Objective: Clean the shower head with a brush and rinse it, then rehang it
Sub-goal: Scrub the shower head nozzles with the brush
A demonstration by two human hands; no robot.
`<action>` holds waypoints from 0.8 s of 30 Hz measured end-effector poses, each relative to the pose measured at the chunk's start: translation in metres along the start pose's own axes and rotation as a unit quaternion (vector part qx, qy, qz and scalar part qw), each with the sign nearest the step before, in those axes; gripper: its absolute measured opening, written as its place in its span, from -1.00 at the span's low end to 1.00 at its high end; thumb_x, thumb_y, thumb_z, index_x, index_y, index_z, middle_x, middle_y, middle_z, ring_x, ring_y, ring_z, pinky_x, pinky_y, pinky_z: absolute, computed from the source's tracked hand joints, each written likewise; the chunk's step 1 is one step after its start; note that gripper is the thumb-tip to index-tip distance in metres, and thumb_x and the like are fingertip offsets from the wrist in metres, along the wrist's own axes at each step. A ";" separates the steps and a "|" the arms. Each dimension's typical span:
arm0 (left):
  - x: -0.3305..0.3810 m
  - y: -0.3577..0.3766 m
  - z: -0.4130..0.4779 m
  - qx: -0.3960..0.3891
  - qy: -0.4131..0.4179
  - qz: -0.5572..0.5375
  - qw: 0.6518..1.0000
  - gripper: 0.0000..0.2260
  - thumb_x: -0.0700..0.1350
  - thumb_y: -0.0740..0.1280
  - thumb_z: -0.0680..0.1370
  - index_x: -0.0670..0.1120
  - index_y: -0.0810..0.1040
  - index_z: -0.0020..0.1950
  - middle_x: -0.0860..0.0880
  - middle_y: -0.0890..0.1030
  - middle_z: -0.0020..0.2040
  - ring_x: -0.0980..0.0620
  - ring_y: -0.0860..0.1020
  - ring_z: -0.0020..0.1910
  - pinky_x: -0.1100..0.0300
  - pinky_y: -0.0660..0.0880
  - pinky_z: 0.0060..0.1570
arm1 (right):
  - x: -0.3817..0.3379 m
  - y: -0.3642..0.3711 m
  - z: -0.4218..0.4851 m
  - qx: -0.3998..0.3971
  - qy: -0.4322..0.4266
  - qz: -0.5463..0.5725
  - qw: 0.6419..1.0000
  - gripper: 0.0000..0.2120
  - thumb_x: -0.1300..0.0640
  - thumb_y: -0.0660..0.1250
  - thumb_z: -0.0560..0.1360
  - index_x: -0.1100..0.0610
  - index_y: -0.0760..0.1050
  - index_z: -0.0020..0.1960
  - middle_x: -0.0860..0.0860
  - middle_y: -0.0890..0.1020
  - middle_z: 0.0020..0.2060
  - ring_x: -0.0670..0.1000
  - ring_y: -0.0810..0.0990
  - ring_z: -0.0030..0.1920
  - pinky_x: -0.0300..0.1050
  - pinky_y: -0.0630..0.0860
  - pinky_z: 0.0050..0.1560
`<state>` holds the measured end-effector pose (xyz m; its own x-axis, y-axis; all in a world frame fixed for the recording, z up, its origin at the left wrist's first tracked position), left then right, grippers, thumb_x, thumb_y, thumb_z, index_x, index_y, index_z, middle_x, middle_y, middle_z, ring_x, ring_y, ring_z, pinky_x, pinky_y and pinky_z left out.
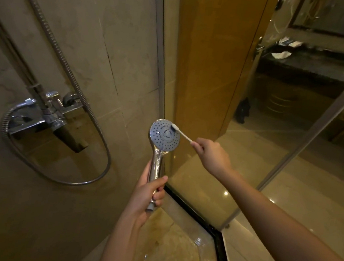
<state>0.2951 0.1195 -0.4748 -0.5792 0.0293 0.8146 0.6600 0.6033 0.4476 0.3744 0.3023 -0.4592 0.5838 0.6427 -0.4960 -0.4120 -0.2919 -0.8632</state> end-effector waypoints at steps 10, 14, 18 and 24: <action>0.002 -0.003 -0.005 -0.014 -0.018 -0.096 0.995 -0.53 -0.32 0.21 0.52 0.05 0.34 0.37 0.03 0.33 -0.46 0.22 0.24 -0.65 0.40 0.19 -0.72 | -0.012 0.004 -0.007 -0.050 -0.058 -0.033 0.997 -0.72 -0.11 0.10 0.61 0.01 0.41 -0.17 -0.06 0.51 -0.36 -0.03 0.50 -0.36 -0.15 0.38 -0.37; 0.001 -0.006 -0.004 -0.012 -0.019 -0.084 0.996 -0.49 -0.32 0.21 0.52 0.03 0.29 0.43 0.02 0.32 -0.46 0.22 0.24 -0.65 0.39 0.19 -0.73 | -0.009 -0.009 0.001 -0.017 -0.037 -0.041 0.998 -0.74 -0.10 0.10 0.61 -0.01 0.40 -0.16 -0.07 0.50 -0.35 -0.02 0.52 -0.33 -0.15 0.43 -0.36; 0.002 -0.007 -0.009 -0.021 -0.019 -0.114 0.993 -0.50 -0.32 0.23 0.49 0.02 0.33 0.39 0.03 0.32 -0.46 0.22 0.24 -0.65 0.39 0.20 -0.74 | -0.015 -0.006 -0.006 -0.040 -0.071 -0.091 0.992 -0.74 -0.13 0.08 0.61 -0.02 0.37 -0.15 -0.08 0.50 -0.36 -0.03 0.53 -0.34 -0.13 0.48 -0.35; 0.001 -0.010 -0.010 -0.038 -0.035 -0.183 0.982 -0.81 -0.28 0.26 0.43 -0.04 0.43 -0.02 0.03 0.30 -0.46 0.23 0.25 -0.67 0.41 0.20 -0.75 | -0.011 0.000 -0.011 -0.032 -0.062 -0.068 0.995 -0.74 -0.13 0.09 0.60 -0.02 0.36 -0.17 -0.09 0.47 -0.38 -0.02 0.52 -0.35 -0.14 0.43 -0.38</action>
<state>0.2928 0.1058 -0.4748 -0.8143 -0.1220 0.5675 0.4334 0.5225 0.7343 0.3757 0.2874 -0.4548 0.5388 0.7605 -0.3624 -0.2877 -0.2381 -0.9276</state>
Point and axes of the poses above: each hand's wrist, its own z-axis towards the middle knuckle, its own y-axis out of the palm, x = y × z, the point moved 1 cm from there along z, towards the middle knuckle
